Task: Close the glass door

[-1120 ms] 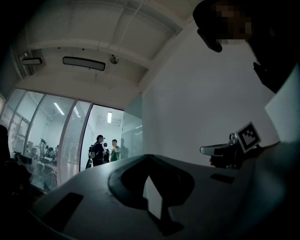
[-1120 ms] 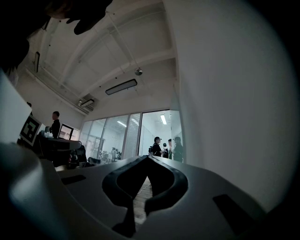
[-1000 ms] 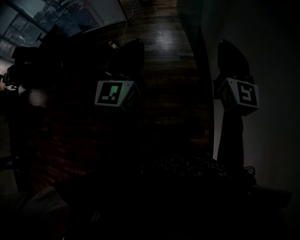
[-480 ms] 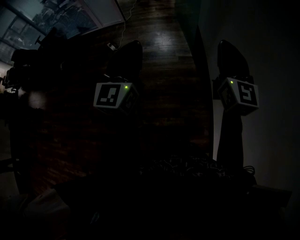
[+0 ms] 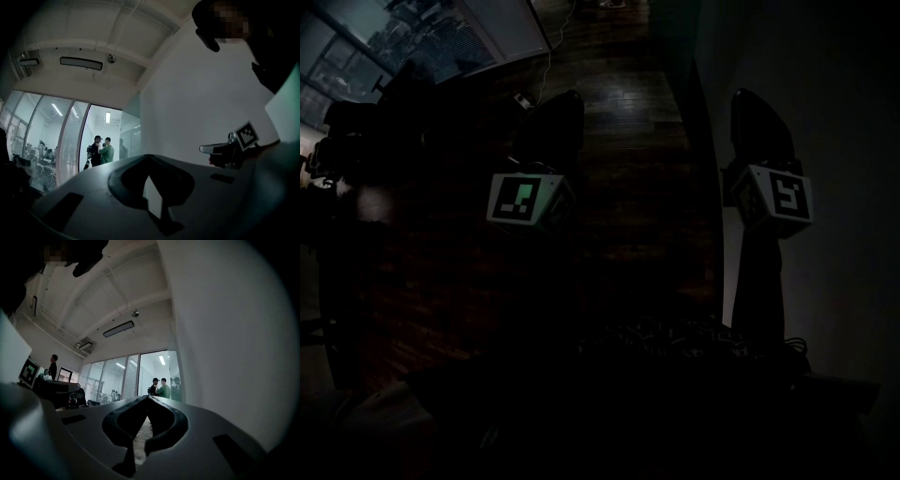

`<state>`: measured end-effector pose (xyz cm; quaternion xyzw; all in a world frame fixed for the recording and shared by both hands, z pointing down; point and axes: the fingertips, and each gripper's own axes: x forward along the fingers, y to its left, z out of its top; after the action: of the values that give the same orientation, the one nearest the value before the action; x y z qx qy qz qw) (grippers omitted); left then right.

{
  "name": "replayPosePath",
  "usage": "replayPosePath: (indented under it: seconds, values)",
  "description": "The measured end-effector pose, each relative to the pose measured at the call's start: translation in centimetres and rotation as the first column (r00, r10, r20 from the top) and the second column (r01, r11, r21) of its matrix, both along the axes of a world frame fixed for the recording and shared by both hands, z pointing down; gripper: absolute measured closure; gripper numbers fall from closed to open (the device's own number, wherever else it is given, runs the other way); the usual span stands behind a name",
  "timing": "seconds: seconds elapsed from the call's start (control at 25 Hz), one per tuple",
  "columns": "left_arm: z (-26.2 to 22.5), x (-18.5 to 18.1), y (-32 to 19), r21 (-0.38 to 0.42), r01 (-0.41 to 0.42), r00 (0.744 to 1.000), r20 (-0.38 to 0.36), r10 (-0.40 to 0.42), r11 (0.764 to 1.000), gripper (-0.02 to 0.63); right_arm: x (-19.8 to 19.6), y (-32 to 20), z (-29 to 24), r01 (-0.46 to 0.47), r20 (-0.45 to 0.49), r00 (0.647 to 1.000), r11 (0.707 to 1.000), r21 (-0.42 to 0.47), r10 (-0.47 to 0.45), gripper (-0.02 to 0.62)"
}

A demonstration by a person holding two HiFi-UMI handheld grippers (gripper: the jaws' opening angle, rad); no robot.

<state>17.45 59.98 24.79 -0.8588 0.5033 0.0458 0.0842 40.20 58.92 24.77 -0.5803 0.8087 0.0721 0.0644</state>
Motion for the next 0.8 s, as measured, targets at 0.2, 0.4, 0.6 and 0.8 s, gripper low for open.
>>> replayPosePath:
  seconds: [0.2, 0.4, 0.6, 0.8]
  values:
    - [-0.1, 0.7, -0.2, -0.001, 0.006, 1.0, -0.003, -0.006, 1.0, 0.604, 0.7, -0.3, -0.1, 0.004, -0.003, 1.0, 1.0, -0.002, -0.004, 0.592]
    - [-0.2, 1.3, -0.3, 0.001, 0.013, 1.0, -0.002, -0.013, 1.0, 0.604, 1.4, -0.7, 0.0, 0.007, -0.011, 1.0, 1.0, -0.01, -0.007, 0.592]
    - [0.1, 1.9, -0.5, -0.002, 0.021, 1.0, -0.001, -0.021, 1.0, 0.604, 2.1, -1.1, 0.6, 0.01, -0.007, 1.0, 1.0, -0.017, -0.01, 0.592]
    - [0.4, 2.5, -0.6, -0.003, 0.029, 1.0, -0.001, -0.029, 1.0, 0.604, 2.5, -1.5, 1.3, 0.023, -0.022, 0.999, 0.999, -0.036, -0.024, 0.592]
